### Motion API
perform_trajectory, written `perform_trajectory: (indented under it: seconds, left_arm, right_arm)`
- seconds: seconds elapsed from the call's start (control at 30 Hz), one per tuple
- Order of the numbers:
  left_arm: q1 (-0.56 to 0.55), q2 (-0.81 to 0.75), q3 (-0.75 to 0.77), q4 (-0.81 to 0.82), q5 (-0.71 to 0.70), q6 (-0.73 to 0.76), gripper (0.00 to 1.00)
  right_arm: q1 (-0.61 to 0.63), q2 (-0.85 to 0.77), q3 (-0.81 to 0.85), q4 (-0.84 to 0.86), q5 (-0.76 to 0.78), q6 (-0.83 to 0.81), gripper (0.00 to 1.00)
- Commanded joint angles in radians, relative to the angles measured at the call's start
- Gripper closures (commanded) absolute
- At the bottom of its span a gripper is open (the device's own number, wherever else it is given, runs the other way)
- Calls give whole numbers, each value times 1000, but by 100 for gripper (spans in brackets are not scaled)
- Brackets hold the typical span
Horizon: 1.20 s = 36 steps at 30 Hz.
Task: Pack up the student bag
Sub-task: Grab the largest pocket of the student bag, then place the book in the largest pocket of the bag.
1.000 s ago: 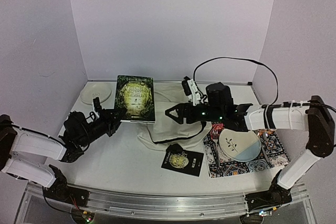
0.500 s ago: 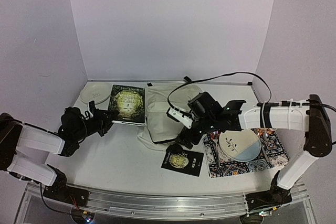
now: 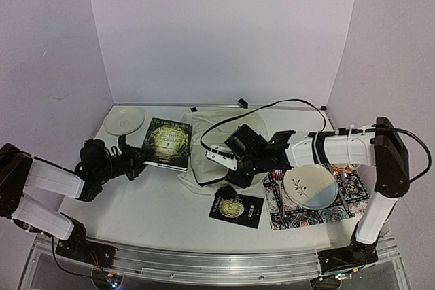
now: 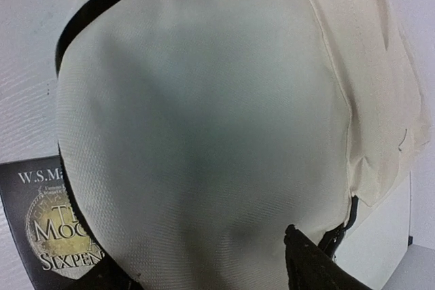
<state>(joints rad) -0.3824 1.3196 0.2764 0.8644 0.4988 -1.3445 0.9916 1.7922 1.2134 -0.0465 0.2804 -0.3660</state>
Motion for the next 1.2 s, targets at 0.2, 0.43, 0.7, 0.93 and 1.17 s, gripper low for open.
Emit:
perform_trajectory:
  seconds: [0.2,0.43,0.7,0.93,1.17]
  left_arm:
    - [4,-66,-6,119,92,-18,100]
    - [-21,-121,-73,116,86,-40,100]
    - [-64,-193,-138,107,57,-79,100]
    - [-202,-184,-139,94,2,-97,100]
    - [-304,-193,-119,90,-67,-120,100]
  right_arm:
    - [-20,13,191,12,45,36,87]
    - [-70,47,347,25,97,169,100]
    - [-86,66,484,39,202,278,100]
    - [-89,78,571,69,167,322,100]
    - [-88,80,606,76,145,339,100]
